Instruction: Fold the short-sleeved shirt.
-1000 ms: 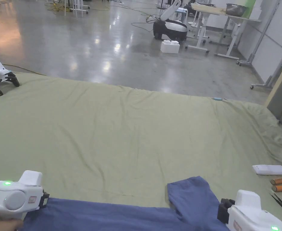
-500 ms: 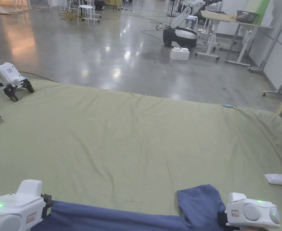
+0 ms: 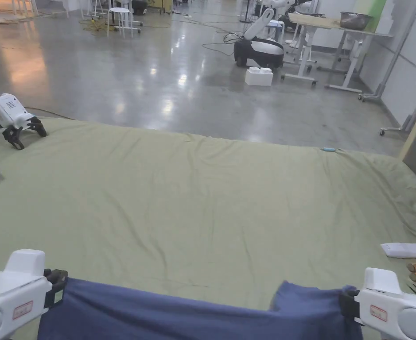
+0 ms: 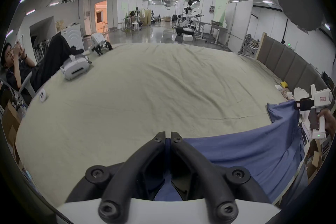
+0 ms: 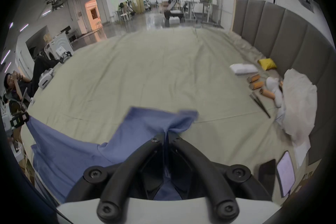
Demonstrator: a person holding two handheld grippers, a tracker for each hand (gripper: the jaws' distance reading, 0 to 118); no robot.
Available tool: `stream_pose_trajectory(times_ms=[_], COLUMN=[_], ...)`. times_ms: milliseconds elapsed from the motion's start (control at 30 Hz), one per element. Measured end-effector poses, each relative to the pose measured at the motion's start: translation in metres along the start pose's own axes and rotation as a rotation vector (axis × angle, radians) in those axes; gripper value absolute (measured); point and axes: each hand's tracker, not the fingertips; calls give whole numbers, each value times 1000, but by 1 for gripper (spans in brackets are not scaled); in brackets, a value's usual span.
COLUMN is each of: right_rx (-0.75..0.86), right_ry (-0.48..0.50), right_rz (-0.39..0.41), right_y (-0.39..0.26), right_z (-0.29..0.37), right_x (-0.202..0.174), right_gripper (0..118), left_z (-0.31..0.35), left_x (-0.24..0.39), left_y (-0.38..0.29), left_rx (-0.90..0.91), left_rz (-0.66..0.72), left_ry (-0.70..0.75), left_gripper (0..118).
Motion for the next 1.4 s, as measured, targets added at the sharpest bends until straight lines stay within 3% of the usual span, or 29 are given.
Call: stream_pose_trajectory(times_ms=[167, 400, 733, 833, 900, 967, 1033, 1067, 1233, 1400], right_rx=[60, -10, -176, -184, -183, -175, -173, -155, 67, 387], right_ry=[-4, -29, -56, -62, -69, -80, -99, -135, -191, -113], right_rz=[26, 76, 87, 74, 80, 90, 104, 113, 108, 83], right_y=[-29, -97, -180, -189, -191, -191, -184, -179, -137, -94], right_z=[70, 116, 93, 82, 78, 81, 92, 100, 135, 143], right_x=[1, 0, -4, -4, -8, -10, -16, -20, -41, -82], right_gripper=[2, 2, 2, 2, 4, 18, 68, 77, 82, 82], left_z=[44, 75, 62, 51, 67, 65, 70, 74, 96, 100], left_x=[-8, -11, -9, -7, 8, 10, 12, 13, 29, 60], left_y=[-16, -77, -173, -174, -160, -155, -147, -142, -102, -58], left_rx=[47, 21, -163, -185, -180, -185, -178, -154, 5, 241], left_rz=[-4, 9, 45, 40, 28, 20, 23, 28, 14, -42], left_ry=[-20, -26, 19, 35, 44, 61, 78, 96, 81, 71], left_gripper=[0, 0, 1, 4, 13, 24, 45, 51, 58, 56])
